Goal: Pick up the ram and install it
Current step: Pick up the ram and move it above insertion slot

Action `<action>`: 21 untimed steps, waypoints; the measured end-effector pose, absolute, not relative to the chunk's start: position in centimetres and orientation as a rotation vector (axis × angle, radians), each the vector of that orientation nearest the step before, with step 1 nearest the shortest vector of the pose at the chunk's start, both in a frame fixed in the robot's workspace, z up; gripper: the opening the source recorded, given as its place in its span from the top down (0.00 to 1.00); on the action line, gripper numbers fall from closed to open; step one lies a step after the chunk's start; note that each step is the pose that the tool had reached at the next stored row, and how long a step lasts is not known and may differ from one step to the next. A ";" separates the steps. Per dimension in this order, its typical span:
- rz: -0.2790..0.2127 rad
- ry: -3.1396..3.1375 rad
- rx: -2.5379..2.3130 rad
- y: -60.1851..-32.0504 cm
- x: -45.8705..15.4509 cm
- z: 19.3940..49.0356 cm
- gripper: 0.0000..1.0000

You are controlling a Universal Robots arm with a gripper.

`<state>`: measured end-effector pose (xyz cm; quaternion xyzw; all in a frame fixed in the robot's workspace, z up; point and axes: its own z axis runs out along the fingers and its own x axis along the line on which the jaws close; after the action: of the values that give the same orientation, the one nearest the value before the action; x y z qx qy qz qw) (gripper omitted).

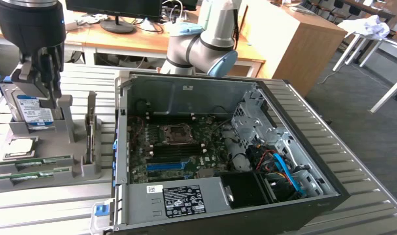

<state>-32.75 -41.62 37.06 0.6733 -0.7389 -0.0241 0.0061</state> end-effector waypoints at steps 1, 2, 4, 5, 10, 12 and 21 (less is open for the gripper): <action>-0.075 -2.312 2.107 -41.6 -32.8 37.0 0.64; -0.075 -2.312 2.107 -41.6 -32.8 37.0 0.64; -0.076 -2.312 2.107 -41.6 -32.8 36.8 0.64; -0.076 -2.312 2.107 -41.6 -32.8 36.8 0.64; -0.075 -2.312 2.107 -41.6 -32.8 36.5 0.64; -0.075 -2.312 2.107 -41.6 -32.8 36.4 0.64; -0.076 -2.312 2.107 -41.7 -32.8 36.0 0.64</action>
<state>-32.76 -41.65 36.00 0.6734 -0.7389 -0.0241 0.0061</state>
